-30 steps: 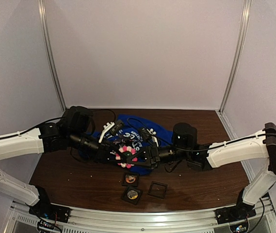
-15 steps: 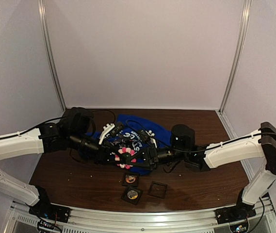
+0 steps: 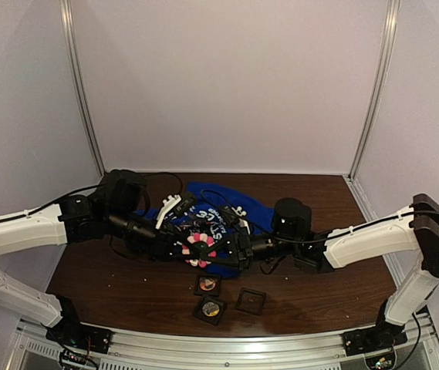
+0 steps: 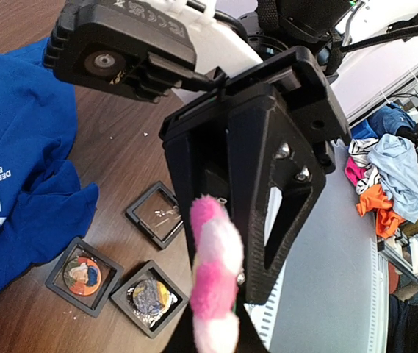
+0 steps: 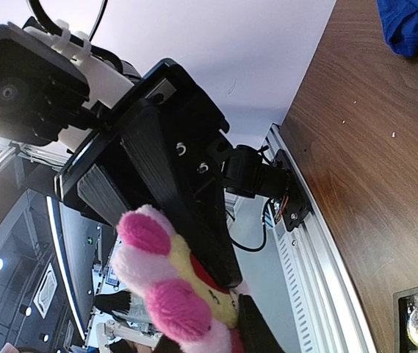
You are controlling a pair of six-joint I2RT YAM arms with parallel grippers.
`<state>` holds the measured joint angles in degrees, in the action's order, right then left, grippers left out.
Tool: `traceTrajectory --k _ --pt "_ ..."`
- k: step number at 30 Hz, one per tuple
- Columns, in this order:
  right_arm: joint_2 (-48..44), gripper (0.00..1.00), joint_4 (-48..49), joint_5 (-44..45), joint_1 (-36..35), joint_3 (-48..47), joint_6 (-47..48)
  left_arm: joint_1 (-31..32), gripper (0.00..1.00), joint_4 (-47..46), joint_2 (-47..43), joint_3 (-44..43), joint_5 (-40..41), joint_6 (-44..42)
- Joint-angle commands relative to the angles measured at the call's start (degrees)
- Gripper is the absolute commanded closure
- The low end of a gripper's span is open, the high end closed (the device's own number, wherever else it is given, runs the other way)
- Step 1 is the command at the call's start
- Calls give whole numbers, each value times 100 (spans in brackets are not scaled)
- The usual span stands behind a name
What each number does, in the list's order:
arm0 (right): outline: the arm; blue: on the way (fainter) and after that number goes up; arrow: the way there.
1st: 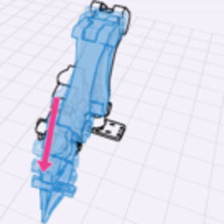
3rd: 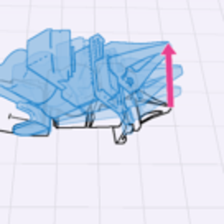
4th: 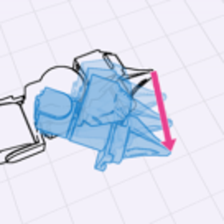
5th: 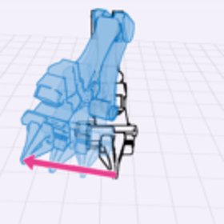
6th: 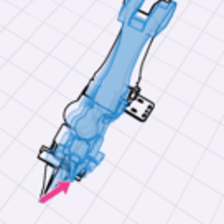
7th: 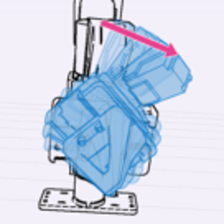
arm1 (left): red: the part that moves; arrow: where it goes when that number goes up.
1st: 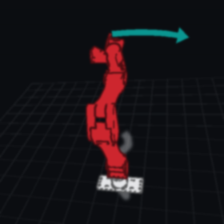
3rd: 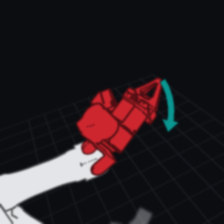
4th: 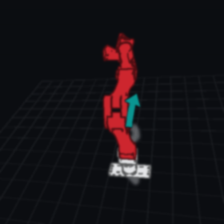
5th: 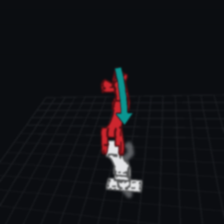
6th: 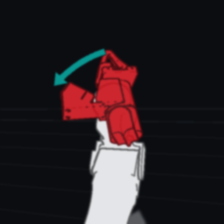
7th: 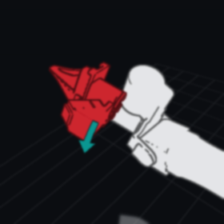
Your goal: Remove the brooch from the garment
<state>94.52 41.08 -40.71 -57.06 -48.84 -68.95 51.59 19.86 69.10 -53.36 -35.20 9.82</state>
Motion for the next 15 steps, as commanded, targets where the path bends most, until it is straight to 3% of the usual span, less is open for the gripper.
traceTrajectory --k 1,15 --pt "272 89 -478 1262 456 163 -622 437 100 -237 -312 -218 -970 -350" --pt "308 85 -503 1289 386 -72 -546 499 100 -243 -307 -227 -944 -289"
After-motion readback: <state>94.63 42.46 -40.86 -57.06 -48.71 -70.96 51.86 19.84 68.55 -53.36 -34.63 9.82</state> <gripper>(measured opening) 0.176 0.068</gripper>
